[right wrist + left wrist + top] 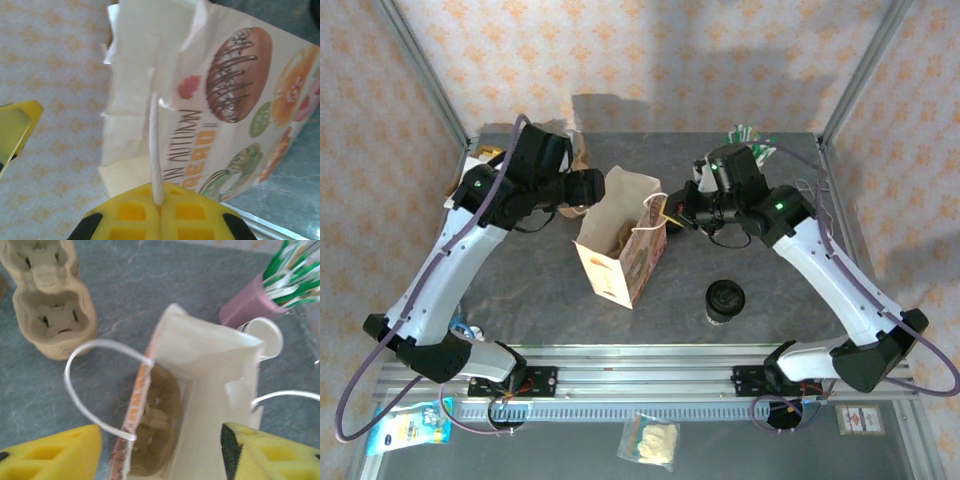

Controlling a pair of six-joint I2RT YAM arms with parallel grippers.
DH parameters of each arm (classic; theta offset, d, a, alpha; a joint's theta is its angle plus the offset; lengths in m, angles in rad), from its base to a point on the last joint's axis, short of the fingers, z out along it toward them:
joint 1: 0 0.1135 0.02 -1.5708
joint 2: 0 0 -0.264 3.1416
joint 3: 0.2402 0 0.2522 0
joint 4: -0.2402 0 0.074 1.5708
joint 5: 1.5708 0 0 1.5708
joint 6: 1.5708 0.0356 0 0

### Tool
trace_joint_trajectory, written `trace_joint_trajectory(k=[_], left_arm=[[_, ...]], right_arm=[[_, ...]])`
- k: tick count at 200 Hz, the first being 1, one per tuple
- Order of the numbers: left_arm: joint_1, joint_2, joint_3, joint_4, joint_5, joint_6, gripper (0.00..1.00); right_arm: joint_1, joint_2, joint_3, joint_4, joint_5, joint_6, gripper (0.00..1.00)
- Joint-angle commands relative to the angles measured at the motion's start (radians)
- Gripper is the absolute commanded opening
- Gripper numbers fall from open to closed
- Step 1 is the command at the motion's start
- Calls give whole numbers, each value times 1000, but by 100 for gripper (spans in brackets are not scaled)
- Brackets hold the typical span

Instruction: Pack the takeout coffee

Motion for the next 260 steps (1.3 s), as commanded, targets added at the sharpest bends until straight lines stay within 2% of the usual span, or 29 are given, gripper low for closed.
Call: trace_joint_trajectory(k=[1,27,57,72,100,115,125,149,172,234,260], left_arm=[[-1,7,-54,-51,-10,30,72],[-2,17,-103,-14,48,34,76],[-3,41,-113,30,71,59,76],[-2,56,-119,48,89,83,75],[-6,83,-119,77,92,110,69],[-7,95,-138,85,70,132,62],[-8,109,-157,79,48,147,55],[-9,137,-164,51,29,155,24],[-9,105,-147,49,11,105,0],[-4,4,-131,-11,-43,-70,0],[33,-23,-205,31,1,-112,0]], right_arm=[[-40,-38,-80,31,-49,19,17],[-51,-30,-72,-31,9,-15,43],[-51,-42,-4,-88,81,-41,59],[-51,-44,34,-111,94,-50,63],[-51,-39,80,-137,103,-61,65],[-51,-38,105,-148,106,-65,65],[-51,-38,123,-154,109,-67,66],[-52,-34,167,-173,119,-77,66],[-53,-26,194,-197,138,-93,67],[-56,-20,203,-175,164,-94,68],[-60,-31,200,-170,184,-91,69]])
